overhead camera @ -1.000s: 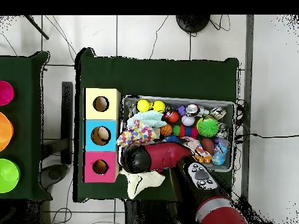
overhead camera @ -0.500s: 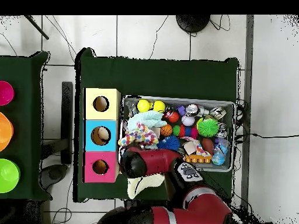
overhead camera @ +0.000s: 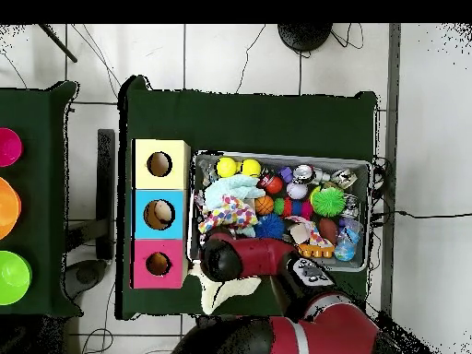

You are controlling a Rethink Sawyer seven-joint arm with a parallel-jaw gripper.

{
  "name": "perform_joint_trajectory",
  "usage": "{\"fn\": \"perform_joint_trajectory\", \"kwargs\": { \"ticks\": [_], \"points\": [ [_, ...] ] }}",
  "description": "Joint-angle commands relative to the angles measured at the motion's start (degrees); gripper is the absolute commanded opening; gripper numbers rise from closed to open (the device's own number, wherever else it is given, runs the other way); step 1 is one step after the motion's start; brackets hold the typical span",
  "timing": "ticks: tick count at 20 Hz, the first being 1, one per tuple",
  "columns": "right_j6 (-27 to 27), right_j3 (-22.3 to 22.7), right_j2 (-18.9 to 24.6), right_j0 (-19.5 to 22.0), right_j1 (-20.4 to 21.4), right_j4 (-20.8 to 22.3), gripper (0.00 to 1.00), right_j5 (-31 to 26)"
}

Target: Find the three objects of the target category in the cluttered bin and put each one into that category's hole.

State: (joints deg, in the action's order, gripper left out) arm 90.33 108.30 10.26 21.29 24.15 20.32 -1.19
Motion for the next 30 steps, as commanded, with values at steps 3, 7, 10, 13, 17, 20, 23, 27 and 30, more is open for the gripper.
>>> {"fn": "perform_joint_trajectory", "kwargs": {
  "ticks": [3,7,10,13,17,20,23,27,30],
  "points": [
    [-5.0,-10.38,-1.25,9.54,-4.77,5.46,0.0,-12.19],
    [-7.04,-13.2,0.63,11.46,-4.73,6.8,0.0,-16.04],
    [-6.06,-13.64,1.39,11.59,-4.47,7.44,0.0,-17.3],
    [-3.88,-12.82,1.5,10.64,-3.58,7.69,0.0,-17.7],
    [-1.75,-11.19,1.21,9.24,-1.55,7.6,0.0,-18.42],
    [-0.83,-10.44,0.94,8.26,-0.3,7.07,0.0,-19.05],
    [-0.37,-9.92,0.83,7.45,0.89,6.47,0.0,-20.1],
    [0.98,-7.68,0.93,6.16,3.47,5.16,0.0,-21.72],
    [3.37,-4.15,1.23,4.43,6.55,3.66,0.0,-22.26]
  ]
}}
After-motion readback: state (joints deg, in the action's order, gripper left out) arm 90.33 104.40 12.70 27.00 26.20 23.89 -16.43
